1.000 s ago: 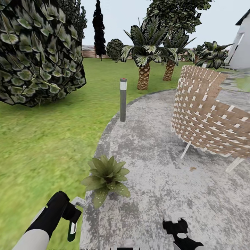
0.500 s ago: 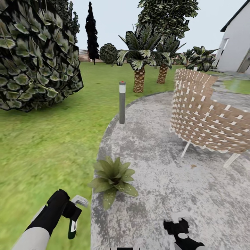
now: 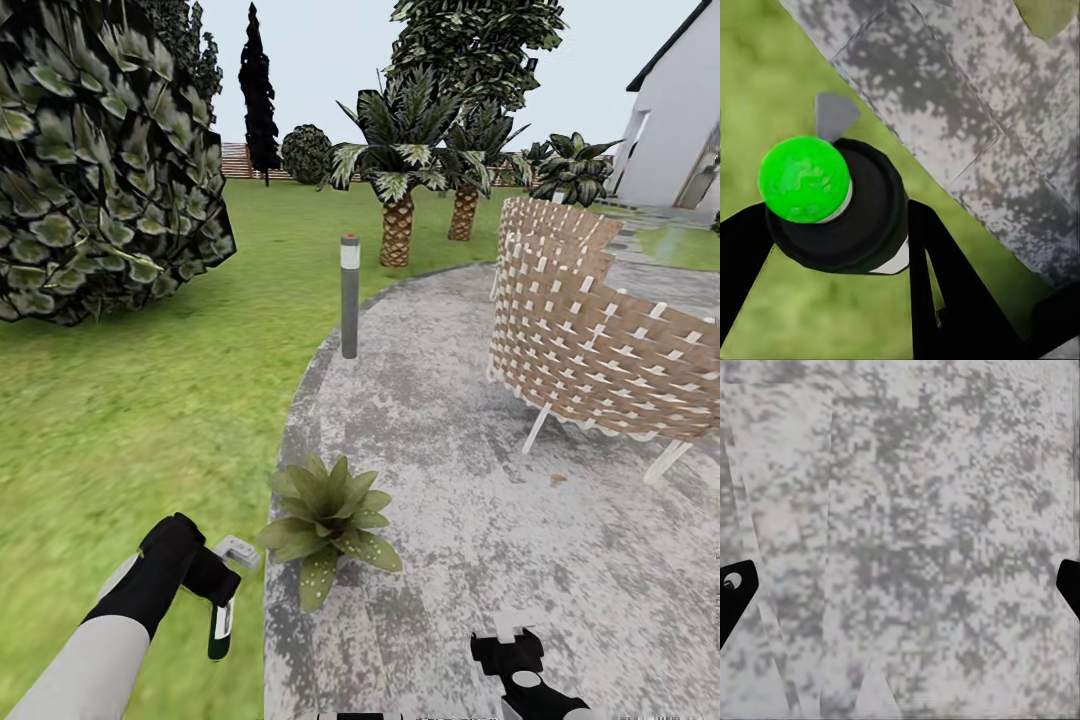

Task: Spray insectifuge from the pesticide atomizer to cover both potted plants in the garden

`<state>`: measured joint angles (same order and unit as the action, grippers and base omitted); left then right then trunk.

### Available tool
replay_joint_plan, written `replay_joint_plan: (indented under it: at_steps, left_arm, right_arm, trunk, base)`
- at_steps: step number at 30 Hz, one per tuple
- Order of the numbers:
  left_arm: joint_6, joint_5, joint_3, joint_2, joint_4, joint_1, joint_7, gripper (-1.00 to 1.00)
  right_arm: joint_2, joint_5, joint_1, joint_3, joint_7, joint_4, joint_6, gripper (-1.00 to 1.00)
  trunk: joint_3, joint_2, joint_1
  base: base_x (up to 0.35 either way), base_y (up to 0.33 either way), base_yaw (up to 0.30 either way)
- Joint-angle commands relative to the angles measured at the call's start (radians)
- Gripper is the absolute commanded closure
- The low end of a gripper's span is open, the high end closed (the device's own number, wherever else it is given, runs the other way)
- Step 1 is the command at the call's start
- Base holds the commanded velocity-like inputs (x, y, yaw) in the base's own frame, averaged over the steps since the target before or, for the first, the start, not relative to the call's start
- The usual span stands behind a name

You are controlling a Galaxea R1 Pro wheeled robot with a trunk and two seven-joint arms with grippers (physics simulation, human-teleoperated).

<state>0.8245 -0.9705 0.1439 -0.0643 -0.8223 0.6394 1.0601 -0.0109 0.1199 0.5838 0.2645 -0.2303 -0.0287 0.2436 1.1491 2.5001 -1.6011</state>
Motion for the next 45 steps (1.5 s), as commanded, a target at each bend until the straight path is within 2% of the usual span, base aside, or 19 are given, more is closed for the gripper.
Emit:
replay_joint_plan:
  at_steps: [1,2,3,4,9,13,27,32,38,42,45]
  left_arm:
    - [0.006,-0.041,0.002,0.000,-0.001,0.010,0.045,1.00]
    - [0.006,-0.060,0.002,0.000,-0.001,0.014,0.067,1.00]
    - [0.005,-0.097,0.002,0.000,-0.001,0.019,0.116,1.00]
    - [0.003,-0.109,0.002,0.000,-0.001,0.019,0.137,1.00]
    - [0.003,-0.123,0.002,0.000,-0.002,0.020,0.161,1.00]
    - [0.007,-0.153,0.002,0.001,-0.003,0.020,0.164,1.00]
    - [0.011,-0.157,0.001,0.002,-0.003,0.019,0.164,1.00]
    - [0.011,-0.157,0.002,0.002,-0.004,0.021,0.164,1.00]
    - [0.012,-0.157,0.002,0.004,-0.004,0.021,0.164,1.00]
    - [0.012,-0.156,0.002,0.005,-0.003,0.022,0.164,1.00]
    - [0.012,-0.166,-0.011,0.006,-0.004,0.049,0.197,1.00]
  right_arm:
    - [0.000,0.011,0.001,0.009,-0.001,0.000,0.003,-1.00]
    - [0.000,0.011,0.001,0.009,-0.001,0.001,0.003,-1.00]
    - [0.000,0.011,0.001,0.009,-0.001,0.001,0.003,-1.00]
    - [0.000,0.011,0.001,0.009,-0.001,0.000,0.003,-1.00]
    - [0.000,0.011,0.001,0.009,-0.001,0.001,0.003,-1.00]
    - [0.000,0.011,0.001,0.009,-0.001,0.001,0.003,-1.00]
    - [0.000,0.011,0.001,0.009,-0.001,0.000,0.003,-1.00]
    - [-0.002,0.009,0.001,0.009,-0.001,0.001,0.005,-1.00]
    - [-0.014,0.009,0.001,0.009,-0.001,0.001,0.005,-1.00]
    - [-0.014,0.010,0.001,0.009,-0.001,0.000,0.005,-1.00]
    - [-0.014,0.011,0.001,0.009,-0.001,0.000,0.004,-1.00]
  trunk:
    - [0.001,0.000,0.000]
    - [0.001,0.000,0.000]
    - [0.001,0.000,0.000]
    - [0.001,0.000,0.000]
    - [0.001,0.000,0.000]
    - [0.001,0.000,0.000]
    - [0.001,0.000,0.000]
    - [0.001,0.000,0.000]
    - [0.001,0.000,0.000]
    - [0.001,0.000,0.000]
    - [0.001,0.000,0.000]
  base:
    - [0.000,0.000,-0.267]
    - [0.000,0.000,-0.279]
    - [0.000,0.000,-0.293]
    - [0.000,0.000,-0.296]
    - [0.000,0.077,-0.299]
    - [0.000,0.284,-0.300]
    - [-0.093,0.302,-0.288]
    - [-0.168,0.221,-0.029]
    - [0.130,0.290,-0.001]
    - [0.028,0.043,-0.003]
    - [0.002,0.003,-0.204]
